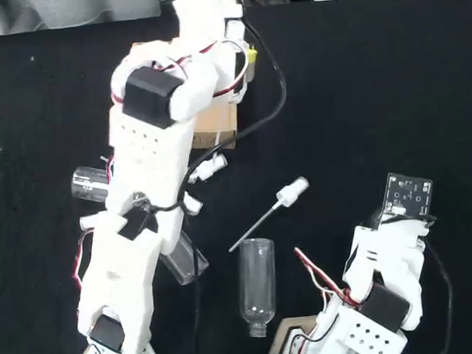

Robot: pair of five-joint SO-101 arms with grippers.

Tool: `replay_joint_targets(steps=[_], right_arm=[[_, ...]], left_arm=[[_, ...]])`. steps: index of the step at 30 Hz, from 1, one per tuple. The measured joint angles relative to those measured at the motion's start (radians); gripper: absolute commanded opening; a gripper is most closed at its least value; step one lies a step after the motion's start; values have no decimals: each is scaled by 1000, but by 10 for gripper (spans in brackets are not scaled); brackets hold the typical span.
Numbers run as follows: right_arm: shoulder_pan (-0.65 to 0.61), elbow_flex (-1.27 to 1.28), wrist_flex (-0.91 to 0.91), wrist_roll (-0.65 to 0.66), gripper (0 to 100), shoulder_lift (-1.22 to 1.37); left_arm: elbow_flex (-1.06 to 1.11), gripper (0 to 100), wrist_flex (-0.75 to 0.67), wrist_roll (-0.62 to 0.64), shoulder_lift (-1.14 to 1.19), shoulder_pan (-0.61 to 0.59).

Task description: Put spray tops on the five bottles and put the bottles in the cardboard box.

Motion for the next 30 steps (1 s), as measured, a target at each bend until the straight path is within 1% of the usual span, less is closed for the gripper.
replay_joint_targets(steps=[4, 7, 22, 30], right_arm=[[0, 0, 0, 0, 89, 0], [0, 0, 0, 0, 89, 0], [0, 2, 0, 0, 89, 0], [0, 2, 0, 0, 90, 0]], left_arm=[[14, 27, 0, 0, -57, 0], [78, 27, 0, 0, -137, 0], [605, 30, 0, 2, -640, 0], [879, 30, 0, 2, -838, 0]])
